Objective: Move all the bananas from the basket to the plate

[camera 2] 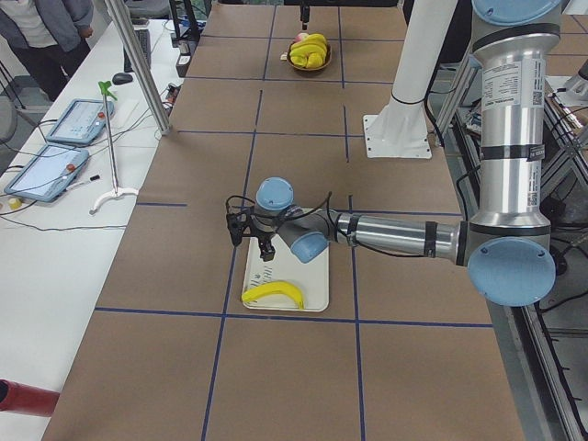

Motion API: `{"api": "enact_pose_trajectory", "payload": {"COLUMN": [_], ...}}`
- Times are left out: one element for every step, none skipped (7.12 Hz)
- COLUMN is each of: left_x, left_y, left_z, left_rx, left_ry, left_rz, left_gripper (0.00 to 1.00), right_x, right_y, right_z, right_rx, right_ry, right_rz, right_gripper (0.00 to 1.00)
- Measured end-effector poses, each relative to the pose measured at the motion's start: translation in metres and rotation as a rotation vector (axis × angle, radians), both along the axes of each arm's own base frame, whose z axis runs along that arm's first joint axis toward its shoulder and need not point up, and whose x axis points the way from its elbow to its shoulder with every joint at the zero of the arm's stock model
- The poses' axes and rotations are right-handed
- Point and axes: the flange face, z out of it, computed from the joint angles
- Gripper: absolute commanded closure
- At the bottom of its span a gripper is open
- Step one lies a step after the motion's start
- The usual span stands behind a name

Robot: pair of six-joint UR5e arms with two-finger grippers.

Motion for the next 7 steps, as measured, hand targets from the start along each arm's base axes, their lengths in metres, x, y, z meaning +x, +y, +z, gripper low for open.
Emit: {"api": "enact_pose_trajectory", "payload": {"left_x": [0.000,0.000,0.001,0.001,0.001,0.001,0.001], "left_y": [0.000,0.001,0.001,0.001,0.001,0.001,0.001], "left_z": [0.000,0.000,0.001,0.001,0.002,0.002,0.003], "left_rx": [0.000,0.000,-0.002,-0.002,-0.003,-0.003,-0.005], "left_ry": [0.000,0.000,-0.001,-0.001,-0.001,-0.002,-0.003], "left_rz": [0.000,0.001,0.002,0.003,0.003,0.003,0.002], "left_gripper": [0.00,0.00,0.00,0.00,0.00,0.00,0.00], "right_x": [-0.021,-0.039,-0.052,-0.063,-0.069,-0.074,-0.076], "right_y": [0.006,0.011,0.015,0.018,0.020,0.020,0.021], "right_z": [0.003,0.008,0.013,0.022,0.032,0.039,0.044], "right_rx": [0.022,0.045,0.058,0.061,0.057,0.052,0.047], "right_ry": [0.024,0.044,0.062,0.083,0.101,0.113,0.120], "right_rz": [-0.020,-0.043,-0.066,-0.087,-0.102,-0.112,-0.119], "right_gripper": [0.00,0.01,0.05,0.10,0.12,0.15,0.17]}}
